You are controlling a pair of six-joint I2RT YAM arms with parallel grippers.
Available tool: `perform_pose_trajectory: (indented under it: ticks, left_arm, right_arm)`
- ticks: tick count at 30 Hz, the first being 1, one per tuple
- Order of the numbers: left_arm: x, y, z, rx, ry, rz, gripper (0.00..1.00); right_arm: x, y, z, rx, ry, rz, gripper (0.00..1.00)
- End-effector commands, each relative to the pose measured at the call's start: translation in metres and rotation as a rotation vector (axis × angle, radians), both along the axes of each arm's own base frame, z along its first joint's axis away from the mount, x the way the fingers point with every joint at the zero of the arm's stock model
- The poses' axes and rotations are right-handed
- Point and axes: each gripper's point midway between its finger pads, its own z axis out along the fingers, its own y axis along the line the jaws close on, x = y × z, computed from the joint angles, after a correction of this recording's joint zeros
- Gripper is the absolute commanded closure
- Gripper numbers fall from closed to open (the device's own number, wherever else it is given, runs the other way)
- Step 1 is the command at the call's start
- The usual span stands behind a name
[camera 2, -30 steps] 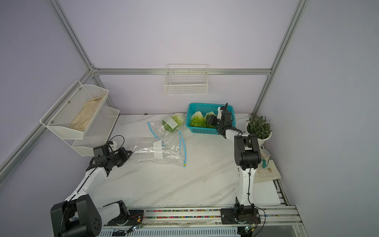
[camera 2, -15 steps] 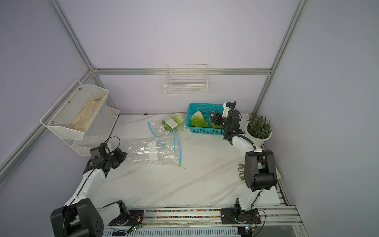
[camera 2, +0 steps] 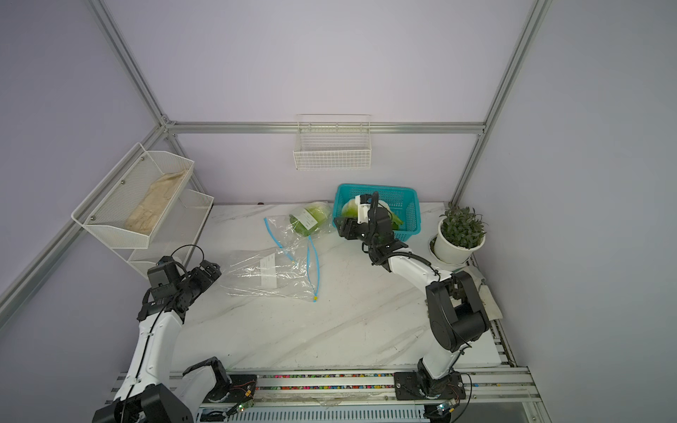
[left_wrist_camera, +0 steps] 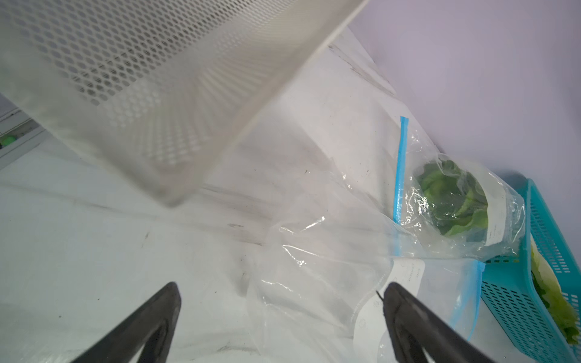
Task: Open the zip-top bag and take out the chinese cabbages
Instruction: Adjust the zipper food storage bag at the center of the board.
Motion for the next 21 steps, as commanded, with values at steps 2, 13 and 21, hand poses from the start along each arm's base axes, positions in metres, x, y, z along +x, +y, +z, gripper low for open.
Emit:
perform_pose_trajectory:
  ticks: [2, 13, 21]
  left_arm:
    - [-0.005, -0.03, 0.001, 0.053, 0.02, -0.083, 0.0]
    - [0.052, -0.104, 0.023, 0.159, 0.044, -0.327, 0.0]
    - [0.111, -0.13, 0.018, 0.081, 0.015, -0.391, 0.0]
  right_arm:
    - [0.007, 0.048, -0.018, -0.025, -0.003, -0.011, 0.32]
    - [0.015, 0.123, -0.121, -0.108, 0.157, 0.008, 0.72]
    - [-0.039, 0.123, -0.162, -0.149, 0.275, 0.086, 0.84]
